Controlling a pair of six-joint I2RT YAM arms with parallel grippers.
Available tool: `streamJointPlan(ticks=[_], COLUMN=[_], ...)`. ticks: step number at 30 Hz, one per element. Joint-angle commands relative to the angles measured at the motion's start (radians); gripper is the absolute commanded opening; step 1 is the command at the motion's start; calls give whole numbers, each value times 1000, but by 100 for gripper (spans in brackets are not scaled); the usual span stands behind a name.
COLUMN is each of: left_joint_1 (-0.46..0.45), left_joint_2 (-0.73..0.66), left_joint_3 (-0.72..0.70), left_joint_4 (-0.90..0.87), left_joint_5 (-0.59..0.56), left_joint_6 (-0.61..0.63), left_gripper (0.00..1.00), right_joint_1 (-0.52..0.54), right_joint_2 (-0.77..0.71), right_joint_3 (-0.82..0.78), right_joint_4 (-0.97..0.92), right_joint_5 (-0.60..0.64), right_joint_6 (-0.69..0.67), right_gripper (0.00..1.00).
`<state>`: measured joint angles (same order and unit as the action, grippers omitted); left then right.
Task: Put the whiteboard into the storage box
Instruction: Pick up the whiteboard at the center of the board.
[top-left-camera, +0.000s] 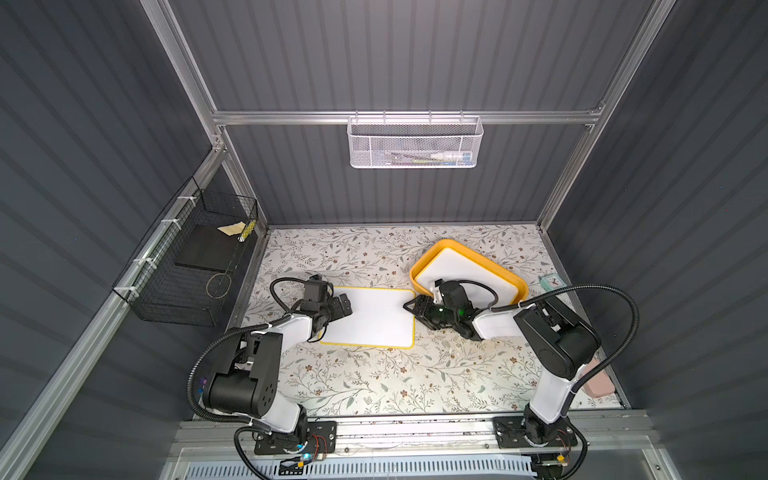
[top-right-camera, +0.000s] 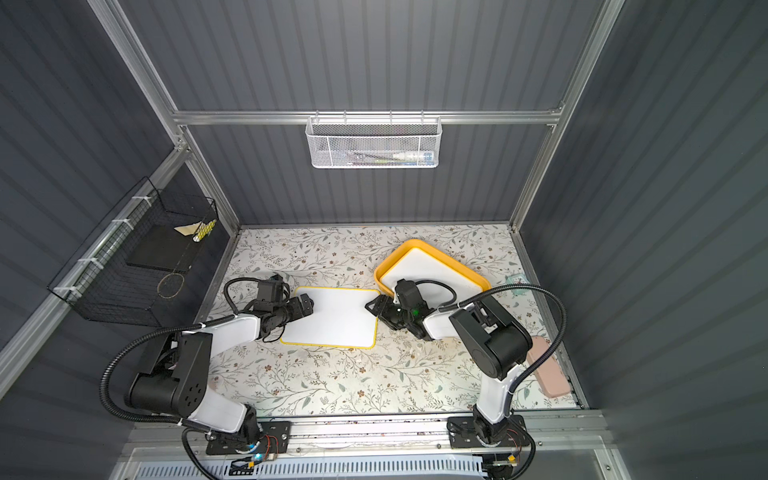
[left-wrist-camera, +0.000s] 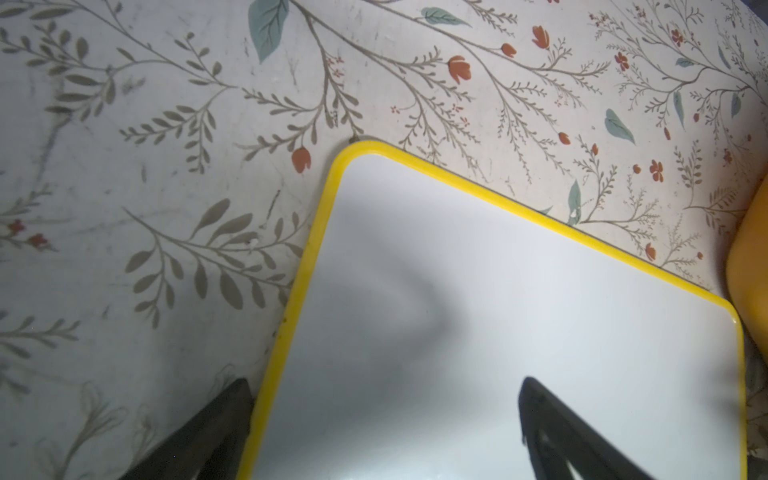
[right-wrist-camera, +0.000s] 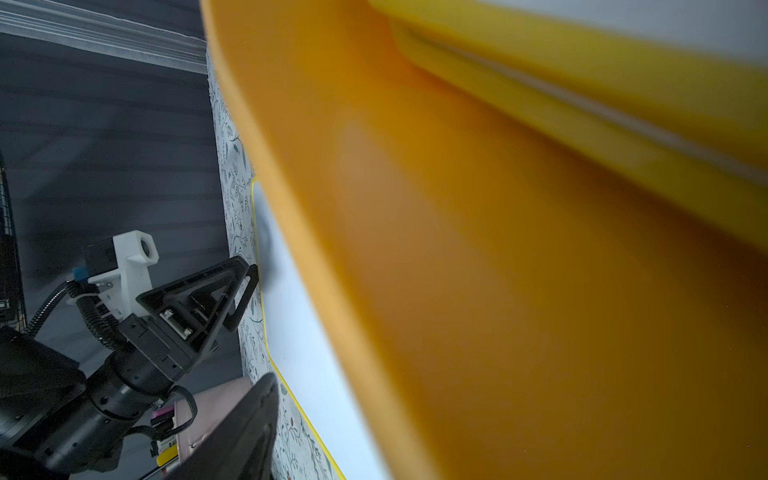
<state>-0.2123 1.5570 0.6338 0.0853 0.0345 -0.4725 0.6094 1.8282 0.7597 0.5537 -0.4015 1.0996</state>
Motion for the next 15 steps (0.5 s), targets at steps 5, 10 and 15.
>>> streamJointPlan(ticks=[5,10,15], left_joint_1=[-71,-71,-71], left_joint_2=[117,111,98], left_joint_3=[-113,-103,-95], left_joint_4=[-341,-349,-354], left_joint_5=[364,366,367], left_joint_6=[-116,-113,-111], left_gripper=[100,100,100], right_joint_1=[103,94,71], right_joint_2=[-38,-36,-48], right_joint_3=[73,70,51], right_joint_4=[249,268,298], right_joint_5=[-330,-351,-372], right_joint_6=[58,58,57], right_gripper=[68,68,67])
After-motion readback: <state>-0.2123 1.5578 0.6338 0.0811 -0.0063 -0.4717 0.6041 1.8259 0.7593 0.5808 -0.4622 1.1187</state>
